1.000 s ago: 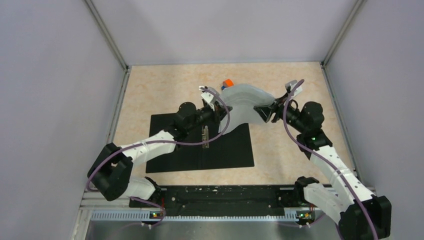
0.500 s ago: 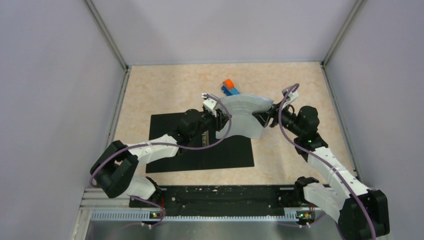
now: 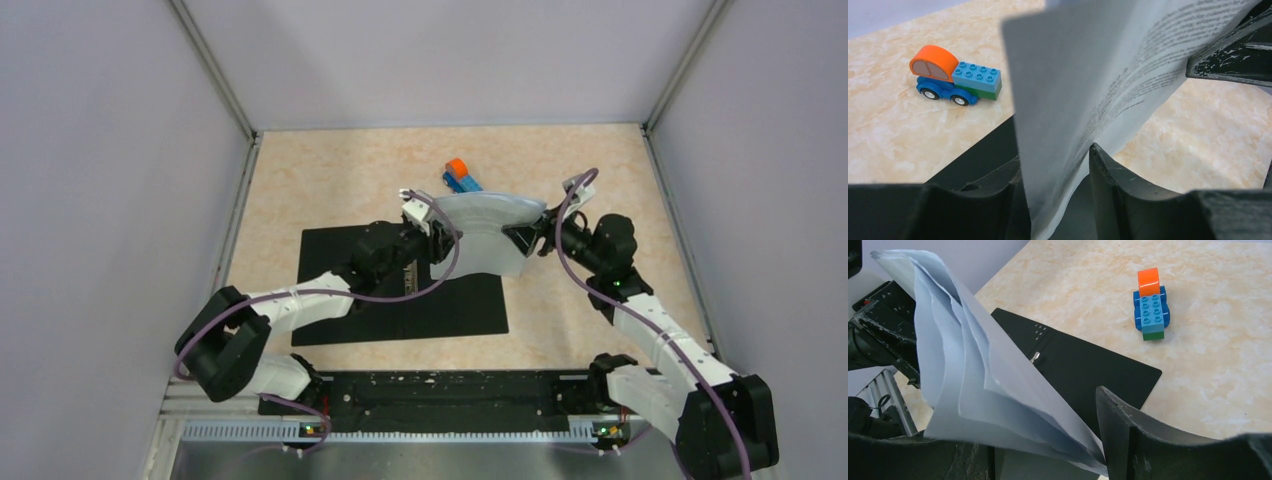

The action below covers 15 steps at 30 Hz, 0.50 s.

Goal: Put the files into the folder

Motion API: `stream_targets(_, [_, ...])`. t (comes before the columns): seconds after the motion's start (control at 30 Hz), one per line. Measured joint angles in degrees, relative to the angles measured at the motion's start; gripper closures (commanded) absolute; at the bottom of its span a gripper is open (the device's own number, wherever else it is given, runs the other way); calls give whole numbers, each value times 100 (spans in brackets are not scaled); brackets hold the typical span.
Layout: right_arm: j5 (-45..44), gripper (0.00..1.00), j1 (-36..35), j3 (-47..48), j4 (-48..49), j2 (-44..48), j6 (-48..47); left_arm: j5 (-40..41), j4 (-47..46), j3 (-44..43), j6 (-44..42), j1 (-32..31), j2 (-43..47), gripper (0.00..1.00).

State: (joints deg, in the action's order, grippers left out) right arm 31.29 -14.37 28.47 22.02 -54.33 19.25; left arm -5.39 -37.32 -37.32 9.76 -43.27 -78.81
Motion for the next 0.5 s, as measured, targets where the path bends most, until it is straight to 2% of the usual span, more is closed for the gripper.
stream_targets(0.27, [-9,39,0,0,20,-66,-17,-138,2,-2,11,-2,0,77])
stream_targets(0.43, [-7,39,0,2,-48,-66,-26,-221,9,-50,24,-2,-35,100])
stream_targets(0.5, [4,39,0,9,-83,-66,-59,-271,63,-129,33,-2,-50,100])
